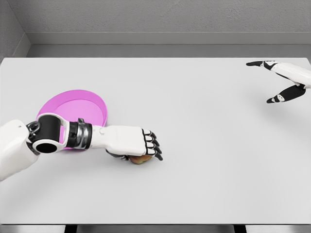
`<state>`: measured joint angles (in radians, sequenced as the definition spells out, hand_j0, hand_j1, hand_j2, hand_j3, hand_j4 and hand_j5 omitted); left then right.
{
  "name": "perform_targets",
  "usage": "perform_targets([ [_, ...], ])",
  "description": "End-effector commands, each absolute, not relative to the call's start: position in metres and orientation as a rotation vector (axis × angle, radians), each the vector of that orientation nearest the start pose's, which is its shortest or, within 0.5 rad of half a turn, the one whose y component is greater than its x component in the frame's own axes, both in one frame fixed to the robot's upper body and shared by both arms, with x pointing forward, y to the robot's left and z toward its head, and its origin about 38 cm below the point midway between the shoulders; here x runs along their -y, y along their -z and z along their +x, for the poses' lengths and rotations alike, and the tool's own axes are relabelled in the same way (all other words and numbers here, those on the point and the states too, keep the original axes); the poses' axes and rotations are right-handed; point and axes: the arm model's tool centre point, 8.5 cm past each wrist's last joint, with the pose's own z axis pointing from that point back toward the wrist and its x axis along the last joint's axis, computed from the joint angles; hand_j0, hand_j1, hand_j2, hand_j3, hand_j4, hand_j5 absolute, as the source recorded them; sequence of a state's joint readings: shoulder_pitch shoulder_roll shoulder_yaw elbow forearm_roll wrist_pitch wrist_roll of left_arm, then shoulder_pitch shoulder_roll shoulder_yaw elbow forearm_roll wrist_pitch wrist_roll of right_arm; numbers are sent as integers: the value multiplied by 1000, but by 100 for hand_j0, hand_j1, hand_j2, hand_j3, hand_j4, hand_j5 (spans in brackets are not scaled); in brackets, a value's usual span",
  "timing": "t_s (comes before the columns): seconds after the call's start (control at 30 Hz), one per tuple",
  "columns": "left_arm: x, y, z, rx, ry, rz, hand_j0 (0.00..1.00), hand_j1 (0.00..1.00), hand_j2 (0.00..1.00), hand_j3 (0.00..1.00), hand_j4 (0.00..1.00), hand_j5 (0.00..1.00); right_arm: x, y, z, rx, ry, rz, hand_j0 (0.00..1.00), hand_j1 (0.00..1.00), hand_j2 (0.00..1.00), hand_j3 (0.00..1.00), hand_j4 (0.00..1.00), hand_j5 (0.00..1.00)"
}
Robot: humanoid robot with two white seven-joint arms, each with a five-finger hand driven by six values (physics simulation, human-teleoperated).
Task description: Put the apple on the plate with both arms
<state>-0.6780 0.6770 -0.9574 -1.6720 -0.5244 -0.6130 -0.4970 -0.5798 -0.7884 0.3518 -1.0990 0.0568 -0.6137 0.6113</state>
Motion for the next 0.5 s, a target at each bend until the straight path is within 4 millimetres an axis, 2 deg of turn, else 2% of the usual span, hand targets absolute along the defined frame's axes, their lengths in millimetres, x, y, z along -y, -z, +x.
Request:
perform_targets([
  [0.0, -153, -159, 362, -1735, -2859, -51, 86, 86, 86, 86, 86, 86, 416, -215, 454, 1512, -1482, -300, 100, 100, 100, 100, 100, 100],
  [0.1, -153, -158, 362, -1737, -2859, -48, 83, 83, 83, 83, 83, 83, 416, -215, 454, 1512, -1482, -300, 100, 100, 100, 100, 100, 100],
  [0.27, -154, -157, 362, -1704, -2876, -50, 65, 65, 65, 65, 65, 65, 416, -215, 454, 1512, -1482, -300, 100, 100, 100, 100, 100, 100],
  [0.47, -153, -157, 361, -1701, -2876, -48, 58, 58, 58, 58, 58, 58, 416, -215, 454, 1512, -1482, -300, 100, 100, 100, 100, 100, 100],
])
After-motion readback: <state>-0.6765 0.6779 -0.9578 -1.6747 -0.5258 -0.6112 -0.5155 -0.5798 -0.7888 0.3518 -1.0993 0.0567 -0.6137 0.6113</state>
